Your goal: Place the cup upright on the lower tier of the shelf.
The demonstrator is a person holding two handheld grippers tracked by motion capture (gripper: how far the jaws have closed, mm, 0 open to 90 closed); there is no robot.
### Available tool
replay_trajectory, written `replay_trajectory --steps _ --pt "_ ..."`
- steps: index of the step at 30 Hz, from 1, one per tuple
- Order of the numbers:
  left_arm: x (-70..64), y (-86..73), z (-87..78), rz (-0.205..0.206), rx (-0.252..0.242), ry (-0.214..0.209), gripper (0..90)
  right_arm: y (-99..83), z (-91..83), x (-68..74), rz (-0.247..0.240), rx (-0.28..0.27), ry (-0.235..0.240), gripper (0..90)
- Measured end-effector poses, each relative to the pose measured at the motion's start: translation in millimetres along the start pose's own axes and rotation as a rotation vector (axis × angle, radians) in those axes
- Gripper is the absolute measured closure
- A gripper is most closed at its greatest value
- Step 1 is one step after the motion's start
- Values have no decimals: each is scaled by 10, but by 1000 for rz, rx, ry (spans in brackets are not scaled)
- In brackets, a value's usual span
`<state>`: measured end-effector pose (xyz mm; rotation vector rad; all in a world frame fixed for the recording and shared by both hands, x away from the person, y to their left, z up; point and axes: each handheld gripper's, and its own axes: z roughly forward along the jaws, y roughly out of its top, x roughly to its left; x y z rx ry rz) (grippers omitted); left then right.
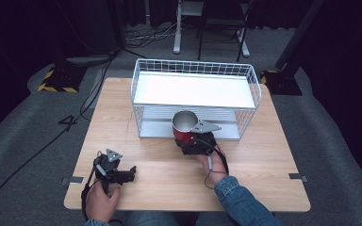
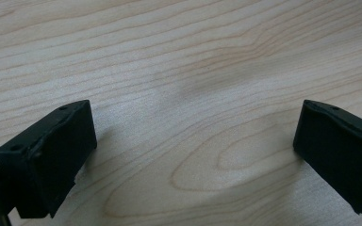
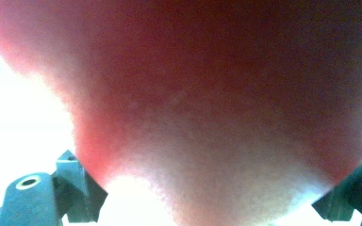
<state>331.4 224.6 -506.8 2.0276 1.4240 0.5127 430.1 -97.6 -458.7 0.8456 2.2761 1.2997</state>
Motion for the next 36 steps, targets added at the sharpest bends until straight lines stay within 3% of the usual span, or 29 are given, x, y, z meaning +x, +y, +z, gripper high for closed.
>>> replay_trajectory --steps 5,18,36 --pt "0 0 0 0 0 0 2 -19 85 -116 -5 9 -21 169" --pt "0 0 0 0 0 0 2 -69 219 -394 48 -20 -73 169" --pt "0 0 0 0 0 0 2 -93 359 -618 82 -50 -98 168"
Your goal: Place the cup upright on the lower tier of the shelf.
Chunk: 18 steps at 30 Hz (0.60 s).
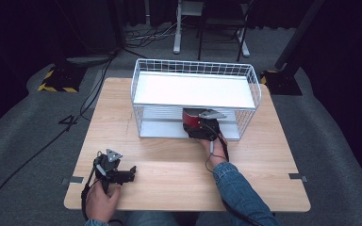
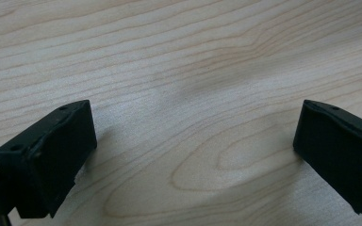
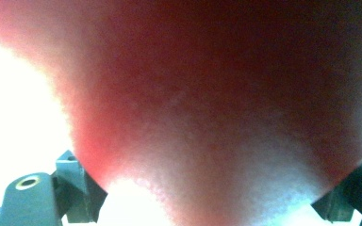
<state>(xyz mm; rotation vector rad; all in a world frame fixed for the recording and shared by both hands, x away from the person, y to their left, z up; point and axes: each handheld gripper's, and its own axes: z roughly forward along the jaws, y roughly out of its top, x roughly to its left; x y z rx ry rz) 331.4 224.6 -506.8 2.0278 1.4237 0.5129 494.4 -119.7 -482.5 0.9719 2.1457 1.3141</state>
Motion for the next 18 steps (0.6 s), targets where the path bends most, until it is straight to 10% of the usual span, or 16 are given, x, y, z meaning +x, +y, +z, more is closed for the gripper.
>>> replay_trajectory --steps 18 --pt "0 0 0 0 0 0 2 -22 34 -41 26 7 15 167"
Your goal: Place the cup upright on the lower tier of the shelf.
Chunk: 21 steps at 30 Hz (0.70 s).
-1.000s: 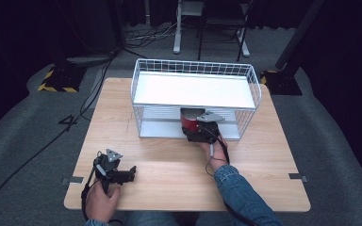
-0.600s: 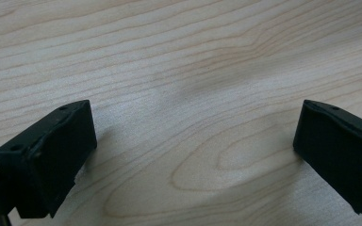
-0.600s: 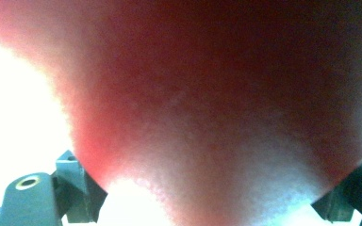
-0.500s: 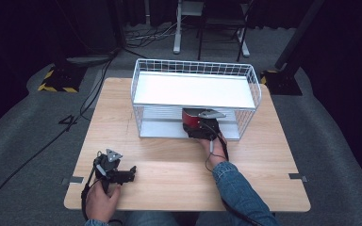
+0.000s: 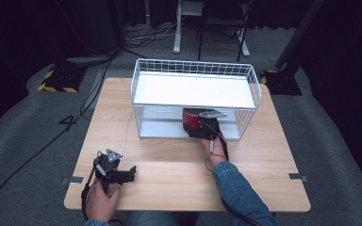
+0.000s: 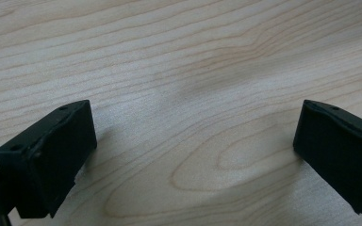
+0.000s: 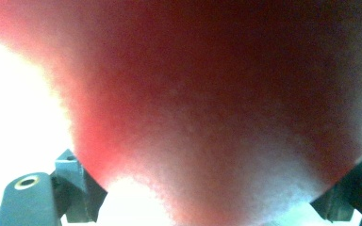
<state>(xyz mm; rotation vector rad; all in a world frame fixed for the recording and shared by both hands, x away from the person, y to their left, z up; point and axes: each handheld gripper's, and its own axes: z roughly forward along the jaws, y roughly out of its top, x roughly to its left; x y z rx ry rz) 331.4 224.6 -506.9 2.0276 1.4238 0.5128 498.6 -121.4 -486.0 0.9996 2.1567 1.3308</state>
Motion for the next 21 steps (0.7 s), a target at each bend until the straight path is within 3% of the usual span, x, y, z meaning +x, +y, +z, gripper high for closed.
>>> replay_trajectory --steps 11,14,16,21 --pt "0 0 0 0 0 0 2 10 -20 -9 6 7 3 138" --pt "0 0 0 0 0 0 2 9 -49 -24 52 -11 2 0" --pt "0 0 0 0 0 0 2 0 -75 -43 65 -20 3 0" --pt "0 0 0 0 0 0 2 -39 -146 -65 9 -8 -5 0"
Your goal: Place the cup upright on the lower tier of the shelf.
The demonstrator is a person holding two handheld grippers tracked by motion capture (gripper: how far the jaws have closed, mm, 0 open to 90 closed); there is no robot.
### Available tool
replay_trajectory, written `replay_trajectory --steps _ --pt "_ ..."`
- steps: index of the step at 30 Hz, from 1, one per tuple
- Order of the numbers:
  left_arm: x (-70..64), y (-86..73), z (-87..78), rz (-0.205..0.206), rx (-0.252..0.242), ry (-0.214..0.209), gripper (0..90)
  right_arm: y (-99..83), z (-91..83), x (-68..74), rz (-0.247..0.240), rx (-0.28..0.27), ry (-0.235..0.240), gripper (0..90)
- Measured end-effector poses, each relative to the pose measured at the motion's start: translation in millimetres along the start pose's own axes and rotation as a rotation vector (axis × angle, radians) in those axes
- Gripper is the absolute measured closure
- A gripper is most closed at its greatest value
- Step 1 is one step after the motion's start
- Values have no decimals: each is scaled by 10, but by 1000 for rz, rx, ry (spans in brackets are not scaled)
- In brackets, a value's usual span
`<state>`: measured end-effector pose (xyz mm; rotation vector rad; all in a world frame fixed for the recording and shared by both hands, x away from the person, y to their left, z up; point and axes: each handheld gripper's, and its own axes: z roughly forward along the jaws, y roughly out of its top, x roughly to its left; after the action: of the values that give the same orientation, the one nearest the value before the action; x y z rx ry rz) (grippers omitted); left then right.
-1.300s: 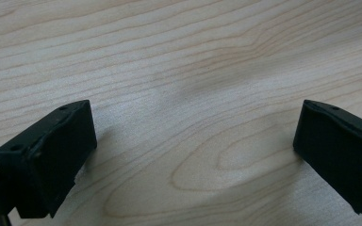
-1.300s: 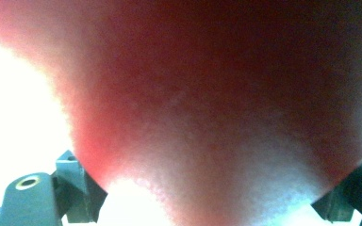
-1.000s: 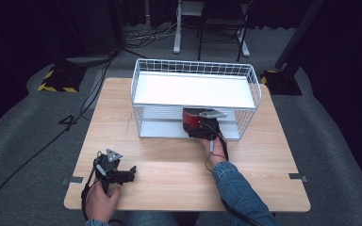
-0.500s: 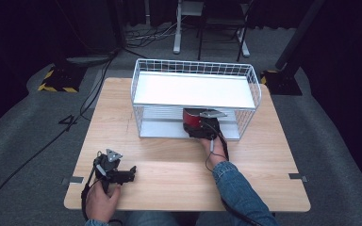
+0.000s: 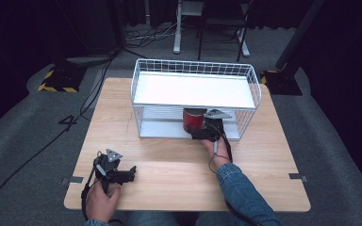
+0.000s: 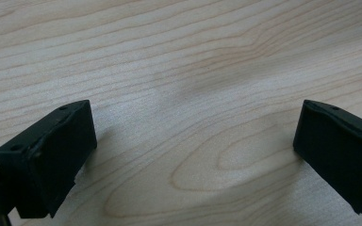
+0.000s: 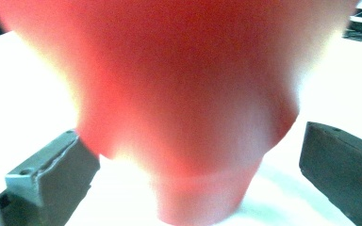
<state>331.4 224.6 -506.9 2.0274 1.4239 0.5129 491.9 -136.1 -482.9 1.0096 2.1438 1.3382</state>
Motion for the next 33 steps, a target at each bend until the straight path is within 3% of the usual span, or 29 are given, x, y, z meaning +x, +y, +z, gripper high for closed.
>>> replay_trajectory --steps 15,24,33 --pt "-1 -4 -1 1 -1 -2 3 -28 -470 -26 -28 19 22 0" --pt "-9 -33 -27 20 1 -17 2 -58 -925 -105 -37 1 38 0" --pt "-18 -47 -37 16 -1 -20 2 -172 -1416 -224 -27 2 12 0"
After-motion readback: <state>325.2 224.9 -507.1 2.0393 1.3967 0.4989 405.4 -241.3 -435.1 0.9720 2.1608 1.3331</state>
